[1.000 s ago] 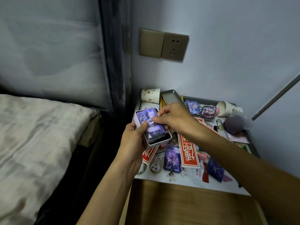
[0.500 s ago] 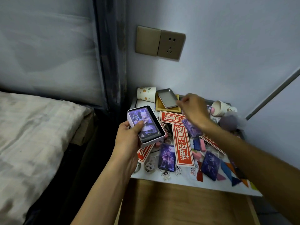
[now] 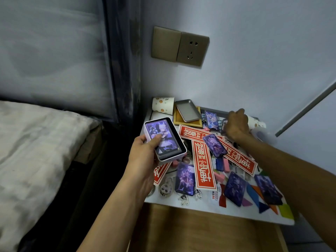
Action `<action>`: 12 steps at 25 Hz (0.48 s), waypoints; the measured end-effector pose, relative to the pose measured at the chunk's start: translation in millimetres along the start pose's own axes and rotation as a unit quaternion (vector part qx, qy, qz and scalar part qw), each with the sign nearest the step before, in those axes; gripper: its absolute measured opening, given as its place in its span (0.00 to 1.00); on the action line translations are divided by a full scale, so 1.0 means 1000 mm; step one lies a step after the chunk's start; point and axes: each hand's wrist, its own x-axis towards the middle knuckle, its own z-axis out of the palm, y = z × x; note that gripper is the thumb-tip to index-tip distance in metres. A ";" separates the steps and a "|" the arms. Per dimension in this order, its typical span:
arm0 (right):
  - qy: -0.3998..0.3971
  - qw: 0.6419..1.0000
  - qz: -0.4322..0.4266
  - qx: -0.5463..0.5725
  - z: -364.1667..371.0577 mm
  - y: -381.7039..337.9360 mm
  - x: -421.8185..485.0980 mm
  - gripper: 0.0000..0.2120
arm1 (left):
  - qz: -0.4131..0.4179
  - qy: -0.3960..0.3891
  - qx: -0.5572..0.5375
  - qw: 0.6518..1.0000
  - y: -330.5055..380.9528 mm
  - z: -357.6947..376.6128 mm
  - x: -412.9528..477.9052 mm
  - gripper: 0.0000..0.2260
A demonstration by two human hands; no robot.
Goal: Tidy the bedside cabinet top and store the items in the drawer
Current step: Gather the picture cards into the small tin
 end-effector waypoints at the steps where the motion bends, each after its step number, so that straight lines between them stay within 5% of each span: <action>1: 0.017 0.998 -0.002 0.060 -0.004 -0.001 0.002 0.13 | 0.000 -0.002 0.000 1.000 0.000 0.000 0.000 0.13; 6: 0.028 0.965 0.028 0.261 -0.006 -0.016 0.020 0.09 | 0.000 -0.005 -0.001 1.000 0.000 0.001 0.001 0.12; 9: -0.030 0.976 0.038 0.211 0.008 -0.024 0.021 0.12 | 0.011 -0.010 0.003 1.000 0.001 0.001 0.000 0.08; 12: -0.096 0.979 0.048 0.172 0.014 -0.027 0.020 0.26 | 0.008 -0.002 0.002 1.000 0.001 0.000 0.001 0.08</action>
